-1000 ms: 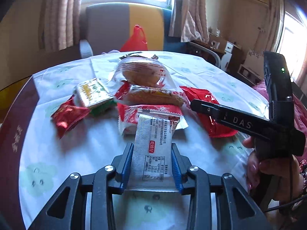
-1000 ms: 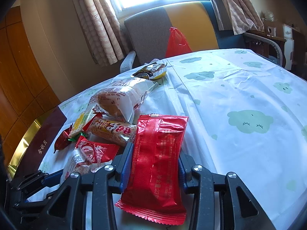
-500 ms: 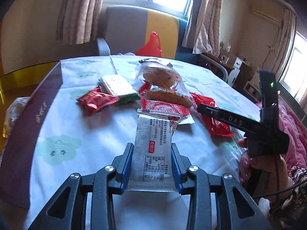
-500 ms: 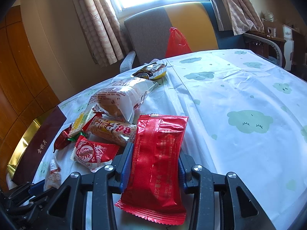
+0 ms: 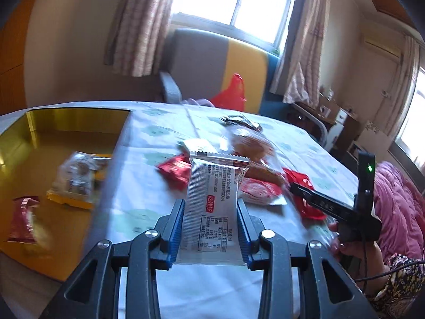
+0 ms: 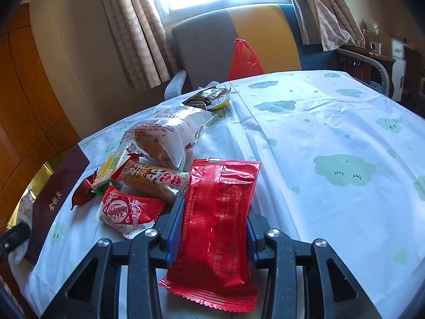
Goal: Organize snacks
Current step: 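Lift the white biscuit packet and carry it into the gold tin with the left gripper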
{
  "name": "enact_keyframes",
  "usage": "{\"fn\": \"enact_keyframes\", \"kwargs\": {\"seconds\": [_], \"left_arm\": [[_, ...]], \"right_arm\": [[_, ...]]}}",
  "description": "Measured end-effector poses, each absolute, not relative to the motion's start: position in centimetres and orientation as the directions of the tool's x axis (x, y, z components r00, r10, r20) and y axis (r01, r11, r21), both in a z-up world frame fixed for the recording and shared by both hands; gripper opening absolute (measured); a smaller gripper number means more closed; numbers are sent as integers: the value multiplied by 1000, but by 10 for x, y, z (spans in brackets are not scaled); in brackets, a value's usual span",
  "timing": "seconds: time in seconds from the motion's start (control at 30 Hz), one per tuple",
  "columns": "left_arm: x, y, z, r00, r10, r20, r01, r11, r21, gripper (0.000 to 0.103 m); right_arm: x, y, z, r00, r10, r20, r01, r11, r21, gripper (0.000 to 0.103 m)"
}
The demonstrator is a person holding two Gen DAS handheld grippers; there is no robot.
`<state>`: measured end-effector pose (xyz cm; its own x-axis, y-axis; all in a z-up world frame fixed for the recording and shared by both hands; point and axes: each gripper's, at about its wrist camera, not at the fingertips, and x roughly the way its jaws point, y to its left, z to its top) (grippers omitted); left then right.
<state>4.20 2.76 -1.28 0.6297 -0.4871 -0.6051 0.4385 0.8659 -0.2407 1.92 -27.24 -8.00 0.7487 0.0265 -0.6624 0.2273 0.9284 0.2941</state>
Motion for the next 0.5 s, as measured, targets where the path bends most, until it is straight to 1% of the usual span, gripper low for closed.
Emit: {"fn": "enact_keyframes", "kwargs": {"seconds": [0.13,0.37,0.5], "left_arm": [[51,55,-7,664,-434,-609,379,897,-226,37],[72,119,-7,714,-324,-621,210,945,-251,37],[81,154,-13,725,-252,-641,112,962,-250,37]], "right_arm": [[19,-272,-80,748,25,-663,227,929,292,41],[20,-271,-80,745,15,-667,230,933,277,41],[20,-269,-80,742,6,-671,231,937,263,41]]}}
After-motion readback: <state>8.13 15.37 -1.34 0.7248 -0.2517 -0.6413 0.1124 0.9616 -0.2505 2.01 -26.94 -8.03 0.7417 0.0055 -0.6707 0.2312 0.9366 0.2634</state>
